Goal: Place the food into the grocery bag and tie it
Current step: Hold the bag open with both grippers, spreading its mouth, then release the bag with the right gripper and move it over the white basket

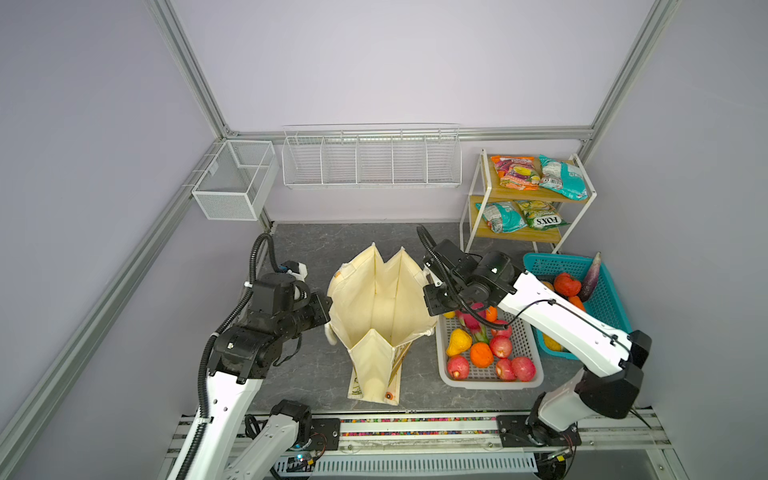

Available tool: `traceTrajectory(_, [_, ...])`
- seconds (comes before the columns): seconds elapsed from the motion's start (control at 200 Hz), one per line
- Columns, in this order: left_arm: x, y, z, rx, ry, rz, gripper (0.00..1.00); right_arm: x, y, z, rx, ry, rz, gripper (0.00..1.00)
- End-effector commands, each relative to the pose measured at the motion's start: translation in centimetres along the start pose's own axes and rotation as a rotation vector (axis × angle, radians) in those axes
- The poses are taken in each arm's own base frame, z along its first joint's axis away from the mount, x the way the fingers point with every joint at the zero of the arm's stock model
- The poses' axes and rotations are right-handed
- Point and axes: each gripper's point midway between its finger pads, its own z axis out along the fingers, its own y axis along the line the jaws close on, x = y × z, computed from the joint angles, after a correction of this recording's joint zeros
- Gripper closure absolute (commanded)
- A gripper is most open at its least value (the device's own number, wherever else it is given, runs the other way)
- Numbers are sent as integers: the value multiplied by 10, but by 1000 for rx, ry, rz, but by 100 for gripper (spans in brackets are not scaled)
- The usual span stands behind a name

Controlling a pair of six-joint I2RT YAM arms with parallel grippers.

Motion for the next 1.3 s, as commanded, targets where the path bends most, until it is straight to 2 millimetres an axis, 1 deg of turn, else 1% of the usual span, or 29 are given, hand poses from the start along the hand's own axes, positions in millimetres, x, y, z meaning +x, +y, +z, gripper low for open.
traceTrajectory(0.0, [11, 8, -7, -17, 16, 1, 100, -7, 17, 1, -57, -3, -25, 93])
traceTrajectory(0.06, [16, 13, -6, -36, 31, -5, 100, -11, 20, -2, -61, -9, -38, 93])
traceTrajectory(0.08, [17, 12, -12, -27, 13, 0, 100, -12, 20, -2, -59, -10, -43, 93])
traceTrajectory(0.12, [18, 14, -13, -36, 13, 0, 100, -15, 20, -3, -52, -12, -48, 93])
traceTrajectory(0.16, [19, 16, -13, -43, 14, 0, 100, -16, 19, -3, -44, -14, -50, 91])
traceTrajectory(0.225, [20, 17, -13, -46, 17, 2, 100, -18, 20, -5, -44, -16, -50, 81])
traceTrajectory(0.305, [19, 16, -13, -46, 18, 6, 100, -18, 19, -14, -41, -25, -46, 60])
traceTrajectory(0.33, [18, 16, -13, -47, 17, 7, 100, -19, 17, -19, -31, -38, -45, 54])
traceTrajectory(0.355, [18, 16, -13, -48, 16, 8, 100, -20, 14, -25, -22, -53, -42, 50])
traceTrajectory(0.425, [17, 16, -13, -52, 13, 13, 100, -25, 7, -45, 0, -108, -32, 41])
traceTrajectory(0.475, [16, 16, -14, -52, 12, 15, 100, -30, 1, -63, 10, -161, -22, 36])
traceTrajectory(0.575, [16, 16, -15, -56, 10, 20, 100, -37, -16, -100, 41, -265, -5, 28])
traceTrajectory(0.645, [16, 16, -16, -57, 11, 25, 100, -36, -31, -122, 81, -322, -4, 24])
traceTrajectory(0.72, [16, 16, -15, -57, 13, 31, 100, -30, -53, -139, 152, -365, -6, 23])
traceTrajectory(0.785, [17, 16, -14, -52, 19, 32, 100, -21, -71, -147, 204, -379, -13, 22])
traceTrajectory(0.85, [18, 14, -12, -43, 25, 37, 100, -12, -86, -150, 235, -382, -14, 21])
traceTrajectory(0.925, [19, 14, -11, -37, 27, 40, 100, 0, -101, -147, 261, -367, -3, 20])
traceTrajectory(1.035, [21, 15, -9, -36, 35, 41, 100, 23, -122, -133, 284, -302, 43, 19])
traceTrajectory(1.15, [24, 18, -6, -45, 42, 44, 100, 44, -137, -118, 305, -236, 93, 18])
traceTrajectory(1.295, [26, 20, -5, -46, 44, 42, 100, 60, -148, -103, 318, -185, 120, 16])
